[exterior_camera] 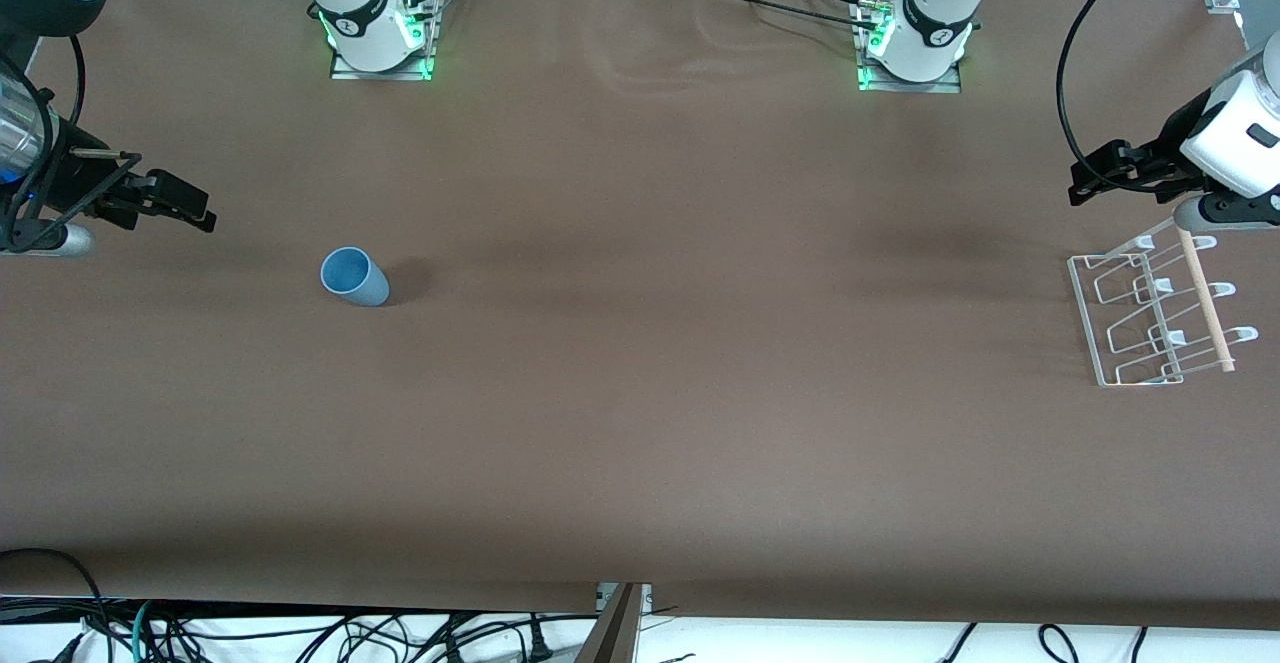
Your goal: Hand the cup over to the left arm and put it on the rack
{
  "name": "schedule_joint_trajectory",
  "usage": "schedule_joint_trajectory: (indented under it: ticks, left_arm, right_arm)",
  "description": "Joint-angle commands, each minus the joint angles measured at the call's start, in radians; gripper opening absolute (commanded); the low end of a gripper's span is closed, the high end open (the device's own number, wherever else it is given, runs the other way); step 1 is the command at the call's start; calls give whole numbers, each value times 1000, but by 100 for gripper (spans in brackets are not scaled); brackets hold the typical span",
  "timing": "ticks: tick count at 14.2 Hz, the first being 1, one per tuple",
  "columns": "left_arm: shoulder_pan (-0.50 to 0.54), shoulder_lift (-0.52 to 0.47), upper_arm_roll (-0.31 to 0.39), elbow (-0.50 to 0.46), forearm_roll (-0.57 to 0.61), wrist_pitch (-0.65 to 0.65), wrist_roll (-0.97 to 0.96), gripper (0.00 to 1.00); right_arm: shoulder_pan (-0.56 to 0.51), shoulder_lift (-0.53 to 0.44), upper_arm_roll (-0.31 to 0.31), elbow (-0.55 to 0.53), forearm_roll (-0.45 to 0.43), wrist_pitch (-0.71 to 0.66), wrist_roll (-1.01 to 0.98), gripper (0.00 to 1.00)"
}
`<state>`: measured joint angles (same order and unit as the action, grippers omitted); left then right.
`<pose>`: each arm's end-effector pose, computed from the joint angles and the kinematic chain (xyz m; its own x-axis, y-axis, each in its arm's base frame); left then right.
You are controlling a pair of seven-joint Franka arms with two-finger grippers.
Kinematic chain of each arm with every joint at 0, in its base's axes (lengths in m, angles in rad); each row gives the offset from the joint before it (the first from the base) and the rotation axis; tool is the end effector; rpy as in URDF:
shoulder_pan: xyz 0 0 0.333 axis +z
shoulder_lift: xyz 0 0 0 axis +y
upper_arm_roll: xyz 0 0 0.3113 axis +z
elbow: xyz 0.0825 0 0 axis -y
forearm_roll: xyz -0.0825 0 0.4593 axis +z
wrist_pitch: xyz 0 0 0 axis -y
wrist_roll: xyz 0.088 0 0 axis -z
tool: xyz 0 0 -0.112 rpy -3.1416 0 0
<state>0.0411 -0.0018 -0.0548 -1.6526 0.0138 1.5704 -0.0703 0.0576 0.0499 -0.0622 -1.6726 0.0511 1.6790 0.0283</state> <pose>0.6250 -0.0070 0.5713 0.9953 0.0566 -0.0791 0.0552 -0.9983 -0.0195 0.6475 0.0029 0.5364 0.9983 -0.0384 -0.0448 -0.0405 -0.9981 -0.0461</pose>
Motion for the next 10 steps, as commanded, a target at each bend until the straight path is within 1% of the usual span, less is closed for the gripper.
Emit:
schedule_joint_trajectory:
  ticks: [1,10]
  left_arm:
    - [-3,16,1,31,-21,-20,4,100]
    - [-4,17,1,31,-21,-16,3,100]
  right_arm:
    - [-12,4,4,20,16,-42,-42,100]
    - [-10,5,7,16,13,-56,-45,100]
